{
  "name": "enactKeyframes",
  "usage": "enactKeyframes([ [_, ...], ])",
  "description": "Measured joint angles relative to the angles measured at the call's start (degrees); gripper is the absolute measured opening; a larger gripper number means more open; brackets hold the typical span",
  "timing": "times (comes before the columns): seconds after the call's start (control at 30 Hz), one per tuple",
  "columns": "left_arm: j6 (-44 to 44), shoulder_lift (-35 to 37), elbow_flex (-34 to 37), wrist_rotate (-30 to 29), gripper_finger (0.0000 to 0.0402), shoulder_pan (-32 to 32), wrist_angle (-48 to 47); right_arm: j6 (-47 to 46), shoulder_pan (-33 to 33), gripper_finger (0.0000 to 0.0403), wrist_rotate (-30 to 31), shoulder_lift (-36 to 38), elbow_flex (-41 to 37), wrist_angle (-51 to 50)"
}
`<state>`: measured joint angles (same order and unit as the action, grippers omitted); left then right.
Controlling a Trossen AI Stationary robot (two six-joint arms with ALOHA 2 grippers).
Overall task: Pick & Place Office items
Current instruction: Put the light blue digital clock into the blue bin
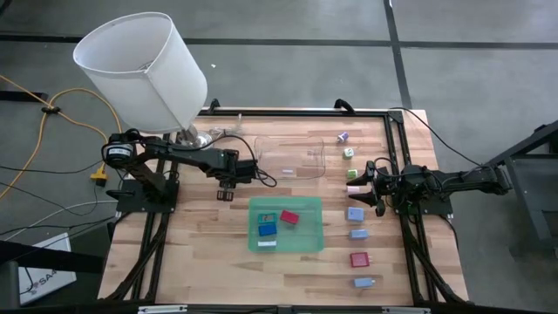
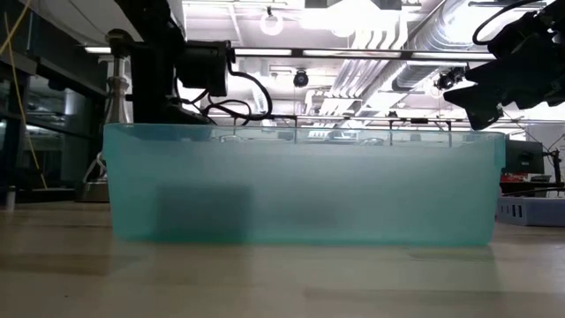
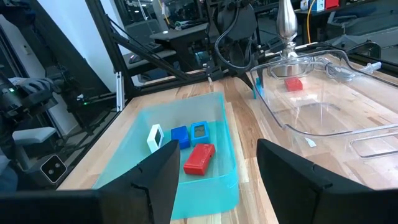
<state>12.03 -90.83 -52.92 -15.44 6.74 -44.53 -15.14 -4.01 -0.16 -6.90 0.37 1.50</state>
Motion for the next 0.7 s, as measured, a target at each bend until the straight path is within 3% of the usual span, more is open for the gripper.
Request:
enactKeyframes([
  [0.27,-0.38,0.0,-0.03,-0.04,0.0053,-0.02,-0.04,-0.02,0.02,0.0201,0.02,-0.02,0.02,0.0],
  [0.7,-1.04,0.0,-0.05,-0.28,0.0054,-0.26,-0.11,-0.02,0.02,0.0201,0.0,-0.01,0.02,0.0],
])
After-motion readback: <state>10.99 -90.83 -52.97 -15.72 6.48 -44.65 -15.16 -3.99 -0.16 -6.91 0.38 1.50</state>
